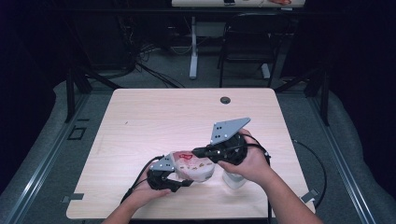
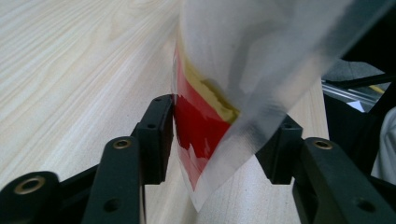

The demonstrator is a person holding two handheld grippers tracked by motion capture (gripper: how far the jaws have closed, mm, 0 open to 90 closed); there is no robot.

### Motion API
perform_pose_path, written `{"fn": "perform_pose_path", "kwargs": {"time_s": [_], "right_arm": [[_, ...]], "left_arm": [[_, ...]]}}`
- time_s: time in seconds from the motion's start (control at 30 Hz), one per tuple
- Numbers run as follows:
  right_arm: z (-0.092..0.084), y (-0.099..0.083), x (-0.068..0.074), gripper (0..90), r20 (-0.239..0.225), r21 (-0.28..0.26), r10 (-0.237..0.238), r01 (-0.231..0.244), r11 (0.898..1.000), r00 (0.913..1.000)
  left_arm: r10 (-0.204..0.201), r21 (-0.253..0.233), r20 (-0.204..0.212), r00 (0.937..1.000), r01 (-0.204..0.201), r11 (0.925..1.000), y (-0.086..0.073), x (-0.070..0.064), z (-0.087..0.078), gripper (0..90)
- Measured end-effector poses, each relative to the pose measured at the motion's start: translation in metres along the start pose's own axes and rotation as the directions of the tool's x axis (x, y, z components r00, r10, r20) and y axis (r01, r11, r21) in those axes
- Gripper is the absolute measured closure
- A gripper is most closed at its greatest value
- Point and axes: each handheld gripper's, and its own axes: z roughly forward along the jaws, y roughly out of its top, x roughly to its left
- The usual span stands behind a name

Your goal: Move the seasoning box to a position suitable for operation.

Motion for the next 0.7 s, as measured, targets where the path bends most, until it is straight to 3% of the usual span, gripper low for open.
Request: {"fn": "perform_pose_path", "kwargs": {"time_s": [0.33,0.7], "right_arm": [[-0.0027,-0.0017,-0.0029,90.0,-0.005,-0.009,0.022,-0.022,1.0,0.9997],[-0.0059,-0.002,-0.0031,89.1,0.008,0.013,0.028,-0.028,1.0,0.9996]], "left_arm": [[0.004,0.02,0.007,1.0,-0.004,0.9998,0.0043,-0.0039,-0.0021,63.3],[0.005,0.057,0.016,0.9999,-0.006,0.9984,0.0075,-0.0051,-0.0064,65.8]]}}
